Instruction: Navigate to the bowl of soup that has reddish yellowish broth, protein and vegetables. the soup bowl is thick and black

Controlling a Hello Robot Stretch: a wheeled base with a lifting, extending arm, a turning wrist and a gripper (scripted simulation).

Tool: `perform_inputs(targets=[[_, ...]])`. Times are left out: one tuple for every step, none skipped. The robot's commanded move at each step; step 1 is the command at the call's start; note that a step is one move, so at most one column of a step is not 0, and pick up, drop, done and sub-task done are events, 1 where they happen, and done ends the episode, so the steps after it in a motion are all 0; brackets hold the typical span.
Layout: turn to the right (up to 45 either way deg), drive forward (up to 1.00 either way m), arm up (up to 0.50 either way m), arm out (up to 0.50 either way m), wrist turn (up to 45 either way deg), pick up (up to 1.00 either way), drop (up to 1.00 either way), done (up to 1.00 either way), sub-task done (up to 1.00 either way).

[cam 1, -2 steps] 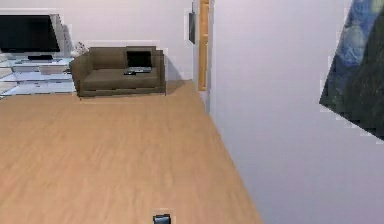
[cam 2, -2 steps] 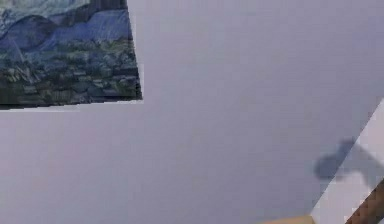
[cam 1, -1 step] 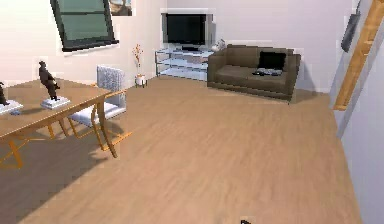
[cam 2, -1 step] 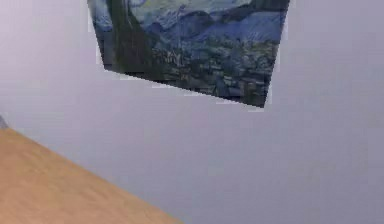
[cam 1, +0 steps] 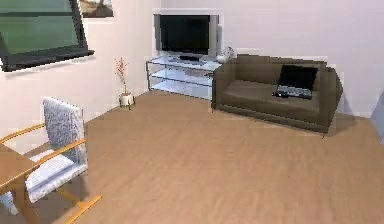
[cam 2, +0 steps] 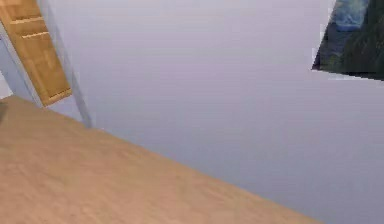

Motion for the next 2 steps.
perform_inputs(targets=[[-45.0,0.0,0.0,0.0,0.0,0.0,0.0,0.0,0.0],[-36.0,0.0,0.0,0.0,0.0,0.0,0.0,0.0,0.0]])
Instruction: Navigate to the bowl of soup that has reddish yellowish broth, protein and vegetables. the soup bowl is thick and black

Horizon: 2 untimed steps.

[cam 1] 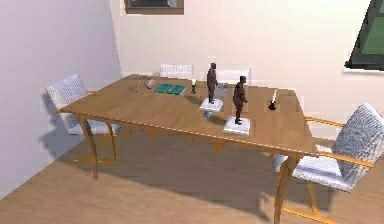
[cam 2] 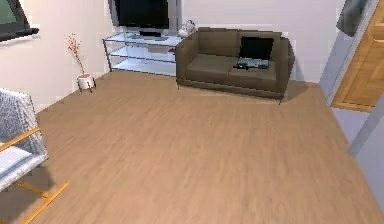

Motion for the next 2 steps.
perform_inputs(targets=[[0.0,0.2,0.0,0.0,0.0,0.0,0.0,0.0,0.0],[45.0,0.0,0.0,0.0,0.0,0.0,0.0,0.0,0.0]])
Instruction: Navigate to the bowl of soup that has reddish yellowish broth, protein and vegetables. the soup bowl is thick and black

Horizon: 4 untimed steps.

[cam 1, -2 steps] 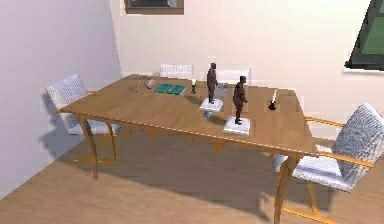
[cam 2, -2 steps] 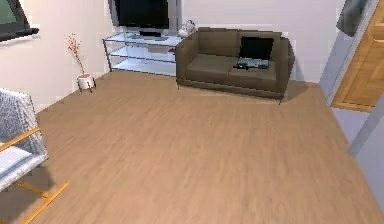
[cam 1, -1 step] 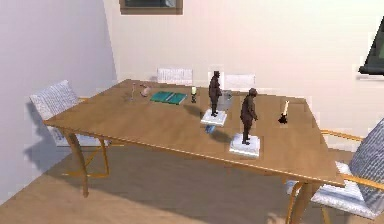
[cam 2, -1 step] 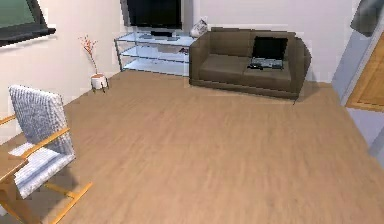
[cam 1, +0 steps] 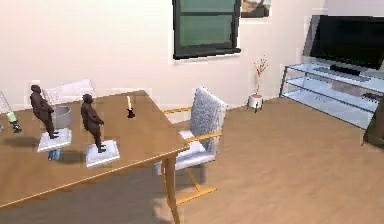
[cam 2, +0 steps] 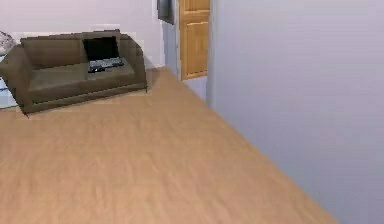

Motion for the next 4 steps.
perform_inputs(targets=[[45.0,0.0,0.0,0.0,0.0,0.0,0.0,0.0,0.0],[15.0,0.0,0.0,0.0,0.0,0.0,0.0,0.0,0.0],[0.0,0.35,0.0,0.0,0.0,0.0,0.0,0.0,0.0],[30.0,0.0,0.0,0.0,0.0,0.0,0.0,0.0,0.0]])
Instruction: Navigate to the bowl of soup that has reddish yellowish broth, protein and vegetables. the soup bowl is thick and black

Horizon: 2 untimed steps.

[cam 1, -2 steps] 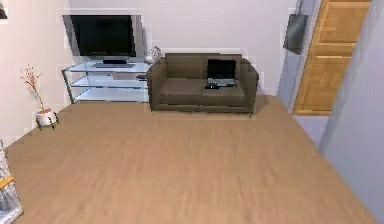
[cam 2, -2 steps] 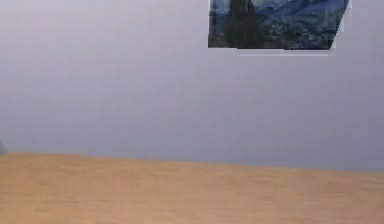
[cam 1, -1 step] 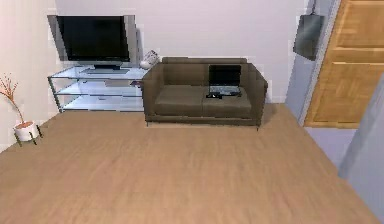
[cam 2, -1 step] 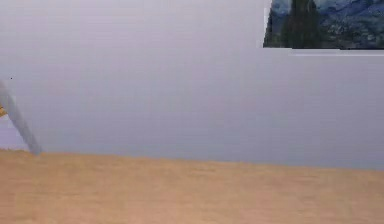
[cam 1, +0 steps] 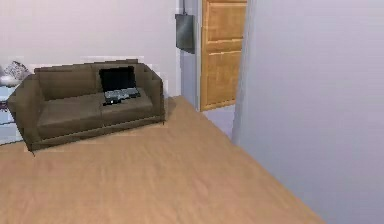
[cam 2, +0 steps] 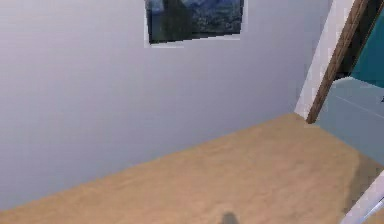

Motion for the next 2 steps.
perform_inputs(targets=[[0.0,1.0,0.0,0.0,0.0,0.0,0.0,0.0,0.0],[3.0,0.0,0.0,0.0,0.0,0.0,0.0,0.0,0.0]])
